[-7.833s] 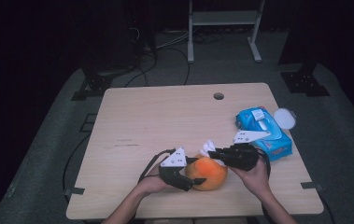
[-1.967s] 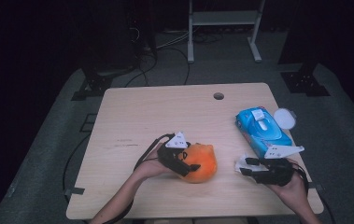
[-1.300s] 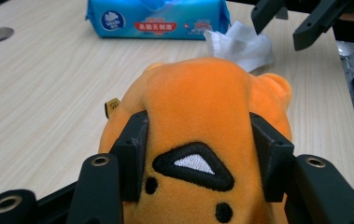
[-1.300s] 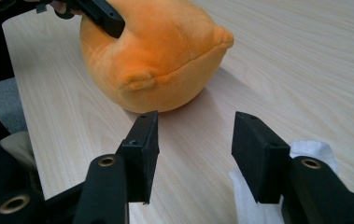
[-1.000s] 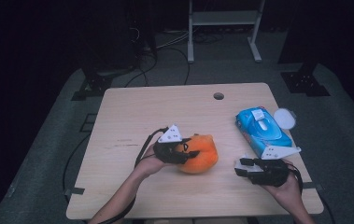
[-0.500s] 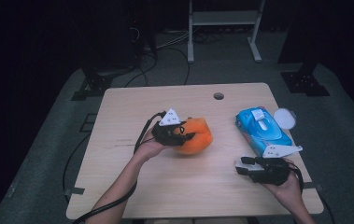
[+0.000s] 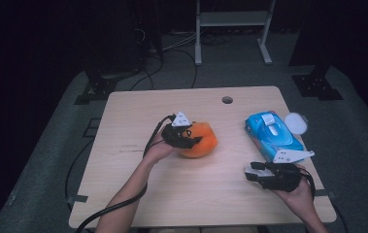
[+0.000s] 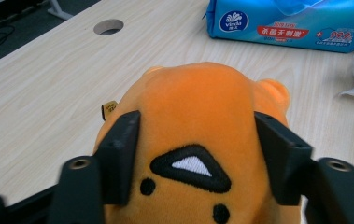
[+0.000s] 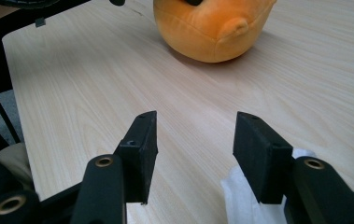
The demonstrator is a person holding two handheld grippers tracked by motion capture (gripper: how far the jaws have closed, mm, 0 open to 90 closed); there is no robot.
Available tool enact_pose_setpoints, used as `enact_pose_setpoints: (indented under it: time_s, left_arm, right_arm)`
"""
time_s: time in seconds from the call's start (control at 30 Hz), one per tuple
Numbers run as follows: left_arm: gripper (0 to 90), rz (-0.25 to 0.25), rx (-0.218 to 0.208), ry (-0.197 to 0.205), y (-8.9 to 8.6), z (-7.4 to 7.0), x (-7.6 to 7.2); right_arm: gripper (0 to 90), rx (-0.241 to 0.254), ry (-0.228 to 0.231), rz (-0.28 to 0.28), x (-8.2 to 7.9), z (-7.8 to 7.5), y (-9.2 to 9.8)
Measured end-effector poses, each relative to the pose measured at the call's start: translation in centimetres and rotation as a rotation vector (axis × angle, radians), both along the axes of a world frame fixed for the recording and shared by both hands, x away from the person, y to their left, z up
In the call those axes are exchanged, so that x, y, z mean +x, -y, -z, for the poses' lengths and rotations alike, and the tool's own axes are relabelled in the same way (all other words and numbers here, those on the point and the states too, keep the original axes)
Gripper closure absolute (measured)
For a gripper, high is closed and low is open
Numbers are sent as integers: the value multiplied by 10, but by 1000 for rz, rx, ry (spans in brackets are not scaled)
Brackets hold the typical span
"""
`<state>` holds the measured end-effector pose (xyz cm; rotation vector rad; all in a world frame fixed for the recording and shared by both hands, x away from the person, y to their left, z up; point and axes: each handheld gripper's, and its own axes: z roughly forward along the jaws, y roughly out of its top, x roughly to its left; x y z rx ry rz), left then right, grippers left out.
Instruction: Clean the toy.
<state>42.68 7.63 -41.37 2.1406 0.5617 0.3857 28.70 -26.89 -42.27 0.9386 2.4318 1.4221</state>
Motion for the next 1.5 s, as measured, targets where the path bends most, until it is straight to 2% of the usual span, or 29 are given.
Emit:
enact_pose_setpoints:
  time_s: [0.1, 0.2, 0.27, 0.53, 0.63, 0.87, 1.5]
  left_arm:
    - [252, 0, 2, -13, -3, -4, -3]
    - [225, -8, -19, -20, -7, -7, -7]
    - [218, -18, -60, -19, -15, -10, -12]
    - [188, -38, -79, -21, -37, -12, -27]
    - [184, -40, -79, -22, -48, -10, -38]
    - [182, -46, -93, -34, -63, -4, -56]
    - [162, -70, -88, -70, -90, 16, -88]
  right_arm:
    - [479, -6, -6, 2, 0, 1, 0]
    - [473, -2, -8, 6, 1, 1, 0]
    - [466, -5, -13, 12, 2, 2, 0]
    - [443, -10, -15, 18, 3, 3, 0]
    - [435, -15, -14, 16, 3, 4, -1]
    - [421, -19, -18, 23, 4, 6, 0]
    - [405, -24, -23, 29, 3, 7, 1]
